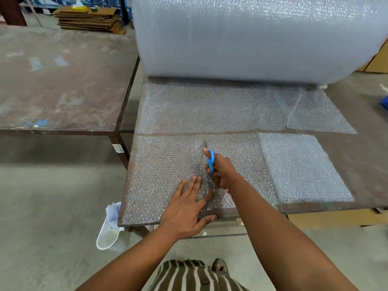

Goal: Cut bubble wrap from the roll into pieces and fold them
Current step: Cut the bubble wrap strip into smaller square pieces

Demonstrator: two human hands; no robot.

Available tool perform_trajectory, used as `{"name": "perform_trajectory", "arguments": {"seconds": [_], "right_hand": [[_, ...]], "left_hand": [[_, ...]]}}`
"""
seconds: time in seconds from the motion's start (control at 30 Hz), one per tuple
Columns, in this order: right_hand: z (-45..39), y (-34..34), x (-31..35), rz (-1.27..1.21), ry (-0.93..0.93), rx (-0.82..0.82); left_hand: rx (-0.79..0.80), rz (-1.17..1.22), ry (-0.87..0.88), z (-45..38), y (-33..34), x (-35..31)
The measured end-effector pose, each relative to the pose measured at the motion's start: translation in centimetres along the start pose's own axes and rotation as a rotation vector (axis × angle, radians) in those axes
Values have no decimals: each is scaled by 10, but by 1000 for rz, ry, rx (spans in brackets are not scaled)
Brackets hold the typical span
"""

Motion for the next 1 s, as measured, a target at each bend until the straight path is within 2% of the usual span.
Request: {"name": "perform_trajectory", "arguments": {"seconds": [0.23,0.6,1.0], "right_hand": [[-8,3,5,-41,13,21],[-10,-4,6,60,21,-20],[-29,-3,15,76,31,10]], "left_hand": [[-14,12,13,1,-1,-1],[-3,17,7,0,0,0],[3,36,6,0,-1,-1]]}}
Point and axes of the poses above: each hand's wrist, its own z-axis away from the middle knuckle, its own y-axis out of the palm, x = y × z, the point moved 9 cm from there along -z, towards the middle knuckle, and after that the axes turned 4 degrees about x, right-handed, at the moved point
